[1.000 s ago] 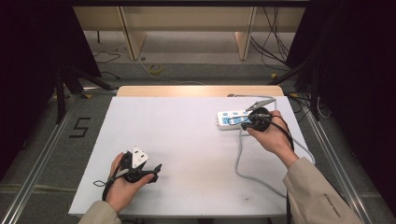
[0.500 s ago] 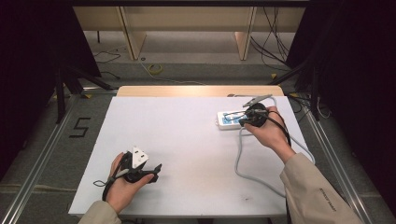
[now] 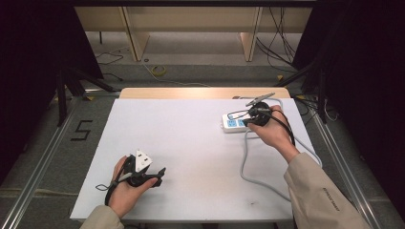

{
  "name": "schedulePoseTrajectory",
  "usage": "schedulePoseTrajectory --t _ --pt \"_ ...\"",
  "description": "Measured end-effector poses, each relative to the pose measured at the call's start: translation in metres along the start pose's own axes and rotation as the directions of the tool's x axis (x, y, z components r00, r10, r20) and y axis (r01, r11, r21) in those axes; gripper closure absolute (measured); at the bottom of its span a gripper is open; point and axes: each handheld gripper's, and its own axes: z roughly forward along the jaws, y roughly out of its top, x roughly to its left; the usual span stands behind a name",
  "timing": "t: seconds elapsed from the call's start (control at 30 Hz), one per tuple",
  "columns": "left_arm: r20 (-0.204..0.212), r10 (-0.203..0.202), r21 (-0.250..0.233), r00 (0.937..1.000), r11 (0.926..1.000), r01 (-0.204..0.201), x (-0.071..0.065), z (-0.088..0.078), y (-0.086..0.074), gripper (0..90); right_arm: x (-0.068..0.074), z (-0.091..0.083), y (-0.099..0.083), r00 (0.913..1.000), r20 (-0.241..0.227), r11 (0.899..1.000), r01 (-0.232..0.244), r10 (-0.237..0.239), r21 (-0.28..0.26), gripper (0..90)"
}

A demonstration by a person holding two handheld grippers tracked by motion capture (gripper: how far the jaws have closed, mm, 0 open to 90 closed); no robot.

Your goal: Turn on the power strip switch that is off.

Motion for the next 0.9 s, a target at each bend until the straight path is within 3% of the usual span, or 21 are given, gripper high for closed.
schedulePoseTrajectory --t 0.9 --pt "0.001 0.000 0.000 1.0000 1.0000 0.000 0.000 0.000 0.000 18.8 -0.011 0.013 0.014 0.9997 0.012 0.999 -0.022 0.022 0.032 90.0"
